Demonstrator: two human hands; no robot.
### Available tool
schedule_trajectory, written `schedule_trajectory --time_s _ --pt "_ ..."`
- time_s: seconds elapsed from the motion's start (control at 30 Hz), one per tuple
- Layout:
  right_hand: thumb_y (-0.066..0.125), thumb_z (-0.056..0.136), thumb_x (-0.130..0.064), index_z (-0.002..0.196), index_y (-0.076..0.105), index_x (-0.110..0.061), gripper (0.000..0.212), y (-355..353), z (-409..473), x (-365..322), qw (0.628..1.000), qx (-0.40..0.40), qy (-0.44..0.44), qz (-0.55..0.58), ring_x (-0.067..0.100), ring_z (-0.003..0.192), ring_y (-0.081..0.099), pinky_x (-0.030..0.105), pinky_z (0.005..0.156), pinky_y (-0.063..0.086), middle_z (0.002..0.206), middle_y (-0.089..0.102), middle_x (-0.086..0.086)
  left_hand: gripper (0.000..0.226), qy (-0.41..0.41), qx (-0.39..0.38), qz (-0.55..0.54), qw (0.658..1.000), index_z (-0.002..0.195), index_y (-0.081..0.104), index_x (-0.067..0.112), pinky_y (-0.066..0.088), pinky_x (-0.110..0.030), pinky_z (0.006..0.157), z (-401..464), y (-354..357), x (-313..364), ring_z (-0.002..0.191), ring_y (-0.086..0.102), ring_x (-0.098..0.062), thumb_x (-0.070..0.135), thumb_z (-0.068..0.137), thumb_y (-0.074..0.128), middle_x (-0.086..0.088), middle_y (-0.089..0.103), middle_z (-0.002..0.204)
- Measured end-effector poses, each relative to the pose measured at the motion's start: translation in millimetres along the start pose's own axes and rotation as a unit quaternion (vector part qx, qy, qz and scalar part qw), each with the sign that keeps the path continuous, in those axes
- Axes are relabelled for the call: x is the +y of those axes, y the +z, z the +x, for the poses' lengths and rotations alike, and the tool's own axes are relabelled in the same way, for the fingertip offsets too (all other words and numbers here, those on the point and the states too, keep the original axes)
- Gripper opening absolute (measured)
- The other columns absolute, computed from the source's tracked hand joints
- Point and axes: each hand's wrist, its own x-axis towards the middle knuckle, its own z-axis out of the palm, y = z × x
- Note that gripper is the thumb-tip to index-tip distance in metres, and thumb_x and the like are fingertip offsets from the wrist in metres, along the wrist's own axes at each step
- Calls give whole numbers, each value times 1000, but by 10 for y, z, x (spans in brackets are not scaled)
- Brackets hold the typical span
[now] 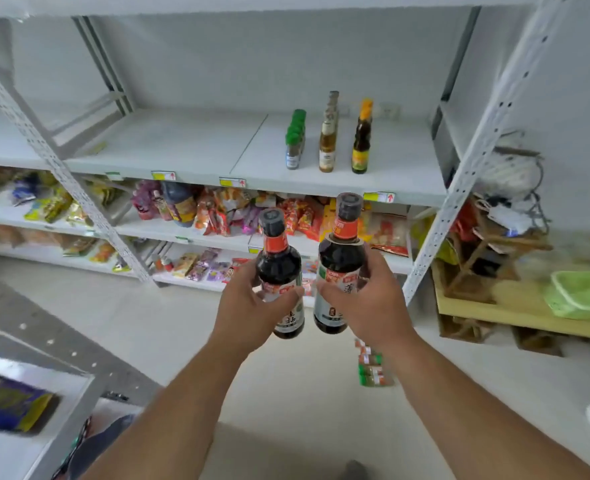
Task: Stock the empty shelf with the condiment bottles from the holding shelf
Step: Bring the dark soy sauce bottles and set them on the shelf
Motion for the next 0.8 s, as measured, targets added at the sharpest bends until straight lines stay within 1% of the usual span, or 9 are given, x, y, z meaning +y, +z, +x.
schedule_trajectory --time_s 0.1,0.2,0.27,0.33,0.4,0.47,0.57,0.7,0.8 --pt "89 75 -35 128 57 -38 62 -338 229 71 1000 26 8 -9 -9 96 67 18 79 52 110 72 -20 45 9 -25 18 999 116 64 36 49 -13 75 251 351 141 100 64 2 27 79 87 15 71 108" --pt "89 76 -34 124 58 -37 57 -587 410 105 999 49 15 -16 -14 92 65 12 76 52 105 71 -23 49 10 -52 18 998 124 63 29 48 -3 66 476 617 282 93 64 11 23 81 86 20 71 105" --pt "90 75 -34 121 60 -37 55 -701 525 137 998 66 22 -9 -13 92 65 13 75 51 102 71 -23 52 13 -70 21 997 128 62 25 48 0 66 628 758 350 92 63 15 21 82 86 21 71 106" --pt "89 75 -38 121 59 -38 54 -778 642 181 996 79 32 -12 -14 93 64 16 76 51 104 71 -23 53 15 -85 25 996 129 61 27 49 -2 66 789 876 385 93 63 16 23 81 86 23 71 106" --pt "89 76 -36 119 57 -40 54 -827 764 216 995 90 44 -16 -21 93 60 14 75 47 104 68 -24 54 16 -97 31 995 127 61 33 50 -7 74 954 973 399 97 63 14 27 81 86 24 71 107" --pt "89 76 -34 119 56 -41 54 -870 894 250 993 103 54 -23 -25 93 55 13 73 44 103 65 -27 52 16 -102 29 994 125 61 35 52 -20 85 1128 1066 392 99 64 11 29 80 86 27 71 106" --pt "88 75 -36 123 57 -42 57 -913 1105 274 990 116 66 -36 -23 94 56 16 75 46 103 66 -26 53 20 -112 22 993 126 61 35 54 -29 88 1397 1181 404 100 65 9 30 79 86 27 70 106" --pt "88 75 -33 114 57 -47 52 -948 1436 248 986 140 75 -48 -22 90 58 18 73 47 94 66 -36 47 36 -148 4 988 121 63 35 50 -19 80 1795 1282 430 99 63 10 30 80 86 21 71 105" --pt "88 77 -29 109 55 -50 51 -960 1648 229 985 147 78 -45 -23 88 59 16 72 45 94 63 -43 42 43 -148 7 988 113 63 39 47 -18 77 2057 1345 436 98 61 10 34 79 86 23 69 102"
